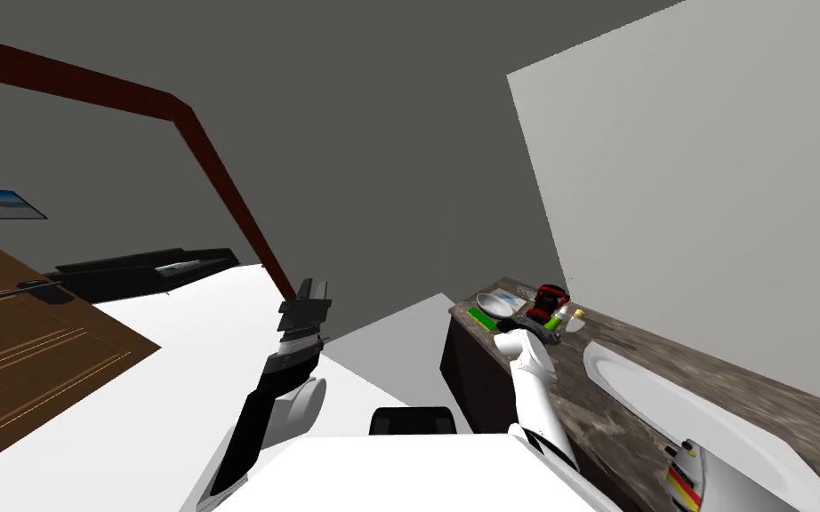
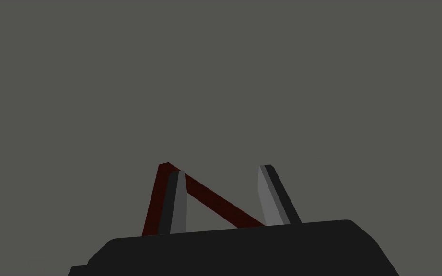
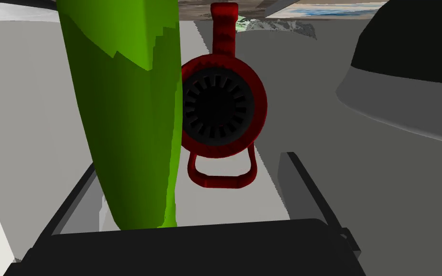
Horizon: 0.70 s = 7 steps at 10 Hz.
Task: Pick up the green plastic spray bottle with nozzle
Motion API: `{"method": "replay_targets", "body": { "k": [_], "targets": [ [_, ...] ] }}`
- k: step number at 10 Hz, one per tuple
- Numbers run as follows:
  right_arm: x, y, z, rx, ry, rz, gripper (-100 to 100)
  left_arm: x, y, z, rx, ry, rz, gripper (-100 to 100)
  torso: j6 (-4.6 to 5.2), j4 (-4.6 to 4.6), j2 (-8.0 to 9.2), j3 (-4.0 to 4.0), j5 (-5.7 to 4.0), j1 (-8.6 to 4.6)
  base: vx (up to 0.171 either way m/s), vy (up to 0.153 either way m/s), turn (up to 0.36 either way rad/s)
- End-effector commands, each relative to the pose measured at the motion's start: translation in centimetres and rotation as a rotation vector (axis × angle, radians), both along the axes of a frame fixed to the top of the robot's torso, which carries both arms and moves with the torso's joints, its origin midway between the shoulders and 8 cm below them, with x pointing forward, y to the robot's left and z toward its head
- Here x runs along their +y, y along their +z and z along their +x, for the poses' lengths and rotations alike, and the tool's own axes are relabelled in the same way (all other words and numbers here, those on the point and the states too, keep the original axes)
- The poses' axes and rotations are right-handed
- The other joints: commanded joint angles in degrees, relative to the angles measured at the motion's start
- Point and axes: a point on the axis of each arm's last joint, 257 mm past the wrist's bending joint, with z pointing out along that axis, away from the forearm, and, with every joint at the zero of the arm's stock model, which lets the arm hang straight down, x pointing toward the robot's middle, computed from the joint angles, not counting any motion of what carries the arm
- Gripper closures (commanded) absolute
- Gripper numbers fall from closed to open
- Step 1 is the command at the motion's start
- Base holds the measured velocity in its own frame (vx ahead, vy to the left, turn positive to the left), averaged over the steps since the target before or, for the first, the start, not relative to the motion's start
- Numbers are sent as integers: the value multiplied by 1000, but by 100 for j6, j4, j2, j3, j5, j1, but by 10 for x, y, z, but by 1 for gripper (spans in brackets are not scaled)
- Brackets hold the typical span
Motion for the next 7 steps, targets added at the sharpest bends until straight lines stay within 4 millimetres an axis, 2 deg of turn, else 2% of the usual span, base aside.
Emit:
{"method": "replay_targets", "body": {
  "k": [1, 2, 3, 5, 6, 7],
  "targets": [
    [6, 13, 19, -16, 11, -11, -100, 0, 0, 0, 0, 0, 0, 0, 0, 0, 0, 0, 0, 0, -110, -28, -1],
    [8, 20, 27, -33, 17, -12, -100, 0, 0, 0, 0, 0, 0, 0, 2, -3, -21, -11, 1, 0, -27, -20, -20],
    [26, -5, 29, 19, -9, 33, -100, 0, 0, 0, 0, 0, 0, 0, 3, -9, -47, -26, 1, 2, -169, -68, 210],
    [33, 29, 56, -20, 12, -6, -100, 0, 0, 0, 0, 0, 0, 0, 2, 0, -5, -2, -1, -7, -143, -36, 88],
    [34, 32, 59, -27, 14, -6, -100, 0, 0, 0, 0, 0, 0, 0, 4, -4, -25, -13, 1, 0, -26, -11, -18],
    [34, 28, 53, -21, 11, -3, -100, 0, 0, 0, 0, 0, 0, 0, 4, -9, -49, -27, 2, 4, 0, 0, 0]
  ]
}}
